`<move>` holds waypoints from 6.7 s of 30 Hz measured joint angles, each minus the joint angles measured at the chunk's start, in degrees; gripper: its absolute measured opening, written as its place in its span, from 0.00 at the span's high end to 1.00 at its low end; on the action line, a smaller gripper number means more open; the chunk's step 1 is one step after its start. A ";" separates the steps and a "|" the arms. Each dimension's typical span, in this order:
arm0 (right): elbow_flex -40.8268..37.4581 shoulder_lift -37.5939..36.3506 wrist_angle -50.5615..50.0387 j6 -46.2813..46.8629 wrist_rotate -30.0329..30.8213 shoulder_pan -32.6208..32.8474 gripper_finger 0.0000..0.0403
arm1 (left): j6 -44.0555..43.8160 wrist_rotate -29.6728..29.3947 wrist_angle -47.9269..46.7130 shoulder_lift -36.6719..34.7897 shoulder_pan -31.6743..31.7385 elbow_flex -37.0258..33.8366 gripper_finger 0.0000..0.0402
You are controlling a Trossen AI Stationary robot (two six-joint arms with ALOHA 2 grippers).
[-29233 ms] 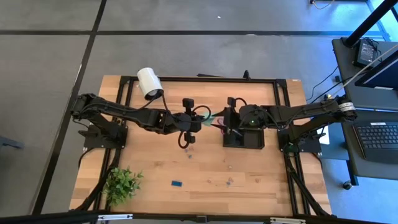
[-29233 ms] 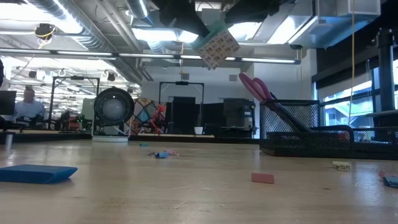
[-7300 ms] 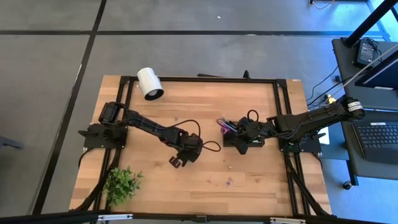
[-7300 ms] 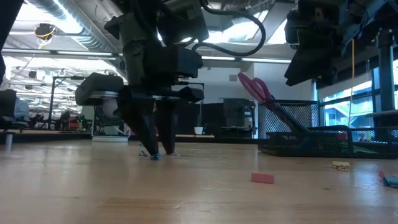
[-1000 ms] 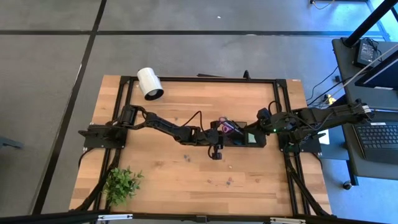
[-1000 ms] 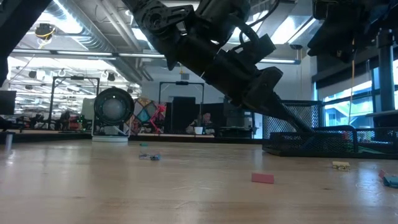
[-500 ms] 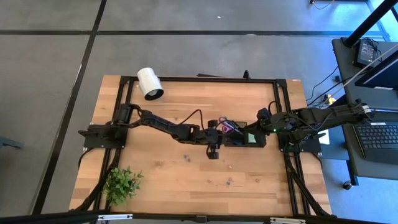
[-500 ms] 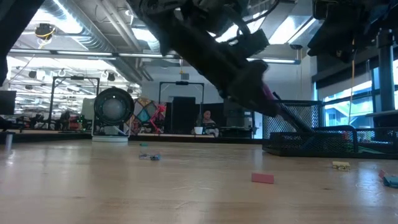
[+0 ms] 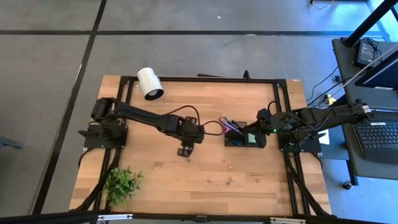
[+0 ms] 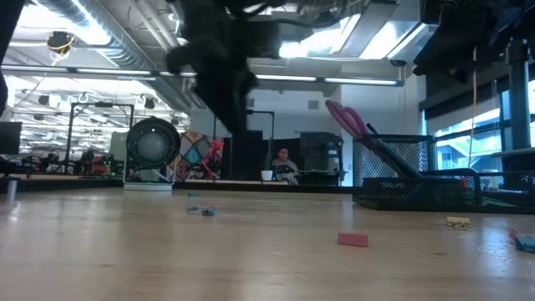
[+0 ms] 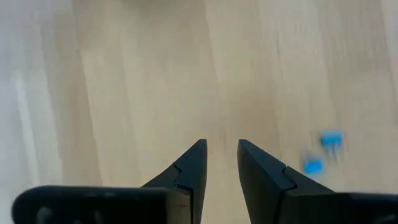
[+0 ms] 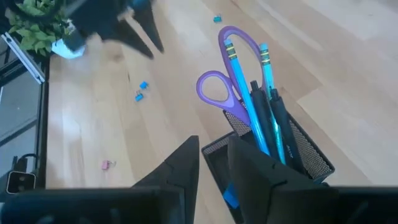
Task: Pick and place office supplies into organizer
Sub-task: Put the blue binder clip into the black desk organizer
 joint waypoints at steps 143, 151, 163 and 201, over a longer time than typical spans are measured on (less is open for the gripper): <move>0.00 -0.02 0.42 -6.26 4.39 -14.82 0.78 | 12.95 29.81 30.53 0.39 7.97 -3.19 0.85; 0.00 -0.02 0.42 -7.49 4.37 -14.82 0.78 | 12.99 12.65 39.23 0.92 1.22 -3.26 0.85; -0.01 -0.01 0.33 -7.38 4.34 -14.82 0.78 | 6.15 0.00 54.49 6.72 -0.05 -3.26 0.85; -0.01 0.00 0.35 -7.07 4.37 -14.84 0.78 | -0.55 -9.06 71.56 22.14 1.02 -3.28 0.85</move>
